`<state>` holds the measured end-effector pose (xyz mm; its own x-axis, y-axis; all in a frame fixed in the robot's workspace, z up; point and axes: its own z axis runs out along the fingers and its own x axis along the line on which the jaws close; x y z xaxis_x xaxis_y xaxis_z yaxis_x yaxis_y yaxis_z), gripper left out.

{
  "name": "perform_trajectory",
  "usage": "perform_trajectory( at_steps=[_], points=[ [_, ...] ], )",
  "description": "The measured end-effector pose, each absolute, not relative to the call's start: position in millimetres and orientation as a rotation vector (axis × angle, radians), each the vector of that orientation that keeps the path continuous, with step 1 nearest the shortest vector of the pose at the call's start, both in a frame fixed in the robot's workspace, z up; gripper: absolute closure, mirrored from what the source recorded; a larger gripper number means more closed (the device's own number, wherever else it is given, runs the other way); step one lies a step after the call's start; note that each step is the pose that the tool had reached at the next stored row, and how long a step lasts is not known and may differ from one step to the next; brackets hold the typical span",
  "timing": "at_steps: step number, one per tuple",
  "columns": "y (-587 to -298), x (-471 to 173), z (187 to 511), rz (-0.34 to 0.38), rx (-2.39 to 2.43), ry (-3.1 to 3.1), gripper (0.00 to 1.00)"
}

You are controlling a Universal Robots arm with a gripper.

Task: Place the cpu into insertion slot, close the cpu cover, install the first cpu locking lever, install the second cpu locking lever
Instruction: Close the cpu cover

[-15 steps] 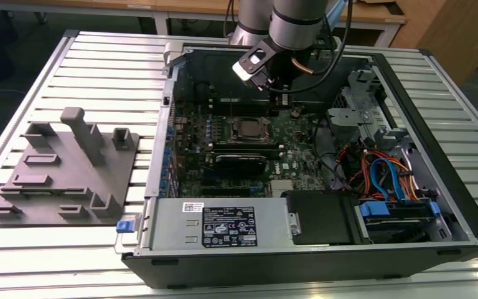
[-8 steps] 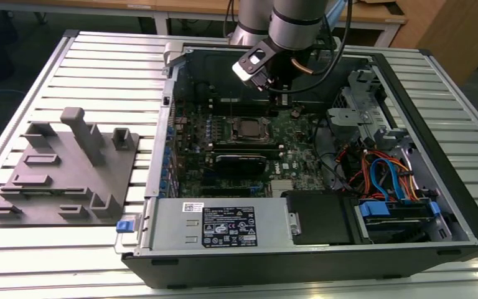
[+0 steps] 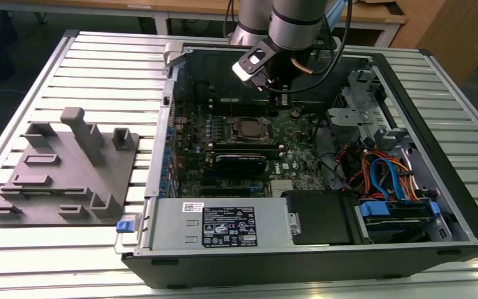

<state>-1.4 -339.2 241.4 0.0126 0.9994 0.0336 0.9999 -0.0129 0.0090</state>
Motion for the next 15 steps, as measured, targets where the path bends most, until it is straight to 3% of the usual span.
perform_trajectory(
  at_steps=[15],
  points=[
    [-340, -31, 232, -0.046, -2.216, -2.201, 0.89]
  ],
)
